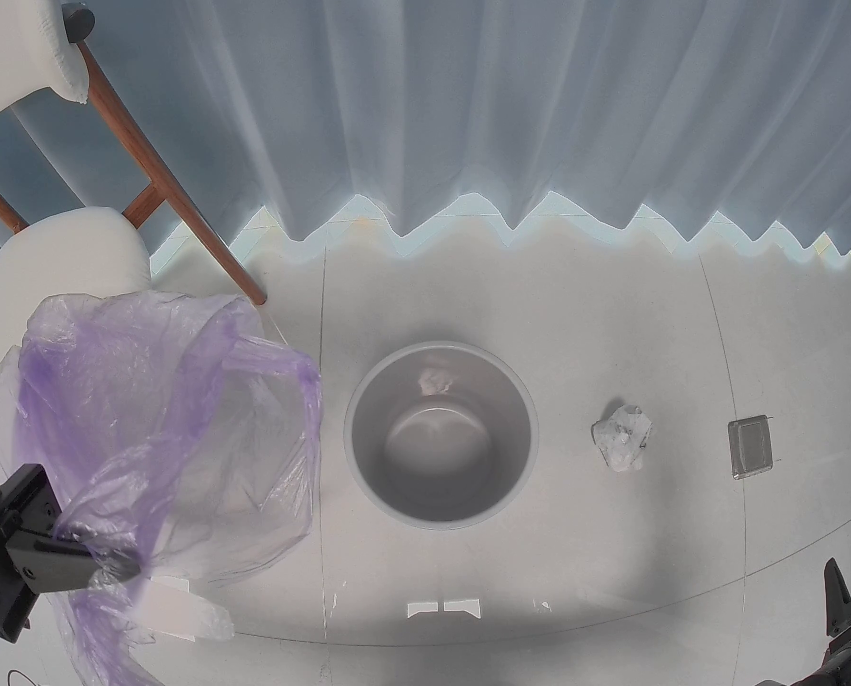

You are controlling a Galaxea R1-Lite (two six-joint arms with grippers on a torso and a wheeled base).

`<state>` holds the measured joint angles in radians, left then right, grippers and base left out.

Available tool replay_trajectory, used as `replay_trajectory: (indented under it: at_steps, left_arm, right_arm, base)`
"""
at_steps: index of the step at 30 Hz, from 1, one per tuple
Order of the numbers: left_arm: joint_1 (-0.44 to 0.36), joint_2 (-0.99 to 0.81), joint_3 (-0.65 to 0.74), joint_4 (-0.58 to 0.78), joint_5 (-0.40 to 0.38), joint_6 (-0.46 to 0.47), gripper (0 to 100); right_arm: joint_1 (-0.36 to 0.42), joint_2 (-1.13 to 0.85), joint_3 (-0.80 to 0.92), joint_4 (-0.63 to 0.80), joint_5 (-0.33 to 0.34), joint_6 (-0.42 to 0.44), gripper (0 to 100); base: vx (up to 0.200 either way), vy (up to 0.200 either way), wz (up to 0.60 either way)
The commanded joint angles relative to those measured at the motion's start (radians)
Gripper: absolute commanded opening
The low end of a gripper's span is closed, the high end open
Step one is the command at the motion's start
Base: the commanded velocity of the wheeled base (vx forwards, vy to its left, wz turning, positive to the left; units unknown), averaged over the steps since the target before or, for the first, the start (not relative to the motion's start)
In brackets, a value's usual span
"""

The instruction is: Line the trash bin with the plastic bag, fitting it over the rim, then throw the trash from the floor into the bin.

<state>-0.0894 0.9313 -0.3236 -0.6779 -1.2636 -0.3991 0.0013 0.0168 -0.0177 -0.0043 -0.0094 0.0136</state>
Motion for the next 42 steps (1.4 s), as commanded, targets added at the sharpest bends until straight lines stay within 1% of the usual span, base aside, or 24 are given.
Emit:
replay_trajectory:
  at_steps: [1,4,5,8,12,18,19,21,26,30,31,33,39,42]
  left_arm:
    - [0.0,0.087,0.0,-0.026,0.001,0.003,0]
    - [-0.013,0.124,0.005,-0.026,0.004,0.0,0]
    - [-0.039,0.146,0.009,-0.028,0.012,-0.001,0]
    - [-0.043,0.155,0.009,-0.028,0.015,-0.001,0]
    - [-0.053,0.172,0.006,-0.029,0.046,-0.001,0]
    - [-0.036,0.162,0.009,-0.074,0.041,-0.001,0]
    - [-0.032,0.169,0.018,-0.106,0.032,-0.007,0]
    - [-0.009,0.175,0.021,-0.115,0.006,-0.009,0]
    - [0.065,0.193,0.015,-0.117,-0.102,-0.012,0]
    - [0.091,0.202,0.021,-0.117,-0.178,-0.01,0]
    - [0.086,0.204,0.021,-0.115,-0.188,-0.01,0]
    - [0.049,0.204,0.018,-0.117,-0.191,-0.009,0]
    - [0.014,0.19,0.051,-0.12,-0.191,0.003,0]
    - [0.014,0.198,0.043,-0.123,-0.189,0.0,0]
  right_arm:
    - [0.0,-0.017,0.018,0.0,0.0,0.0,100]
    - [0.0,-0.017,0.018,0.0,0.0,0.0,100]
    - [0.0,-0.017,0.018,0.0,0.0,0.0,100]
    - [0.0,-0.017,0.018,0.0,0.0,0.0,100]
    - [0.0,-0.017,0.018,0.0,0.0,0.0,100]
    - [0.0,-0.017,0.018,0.0,0.0,0.0,100]
    - [0.0,-0.017,0.018,0.0,0.0,0.0,100]
    - [0.0,-0.017,0.018,0.0,0.0,0.0,100]
    - [0.0,-0.017,0.018,0.0,0.0,0.0,100]
    - [0.0,-0.017,0.018,0.0,0.0,0.0,100]
    - [0.0,-0.017,0.018,0.0,0.0,0.0,100]
    - [0.0,-0.017,0.018,0.0,0.0,0.0,100]
    - [0.0,-0.017,0.018,0.0,0.0,0.0,100]
    - [0.0,-0.017,0.018,0.0,0.0,0.0,100]
  base:
    - [0.0,0.0,0.0]
    - [0.0,0.0,0.0]
    - [0.0,0.0,0.0]
    - [0.0,0.0,0.0]
    - [0.0,0.0,0.0]
    - [0.0,0.0,0.0]
    - [0.0,0.0,0.0]
    - [0.0,0.0,0.0]
    - [0.0,0.0,0.0]
    - [0.0,0.0,0.0]
    - [0.0,0.0,0.0]
    - [0.0,0.0,0.0]
    - [0.0,0.0,0.0]
    - [0.0,0.0,0.0]
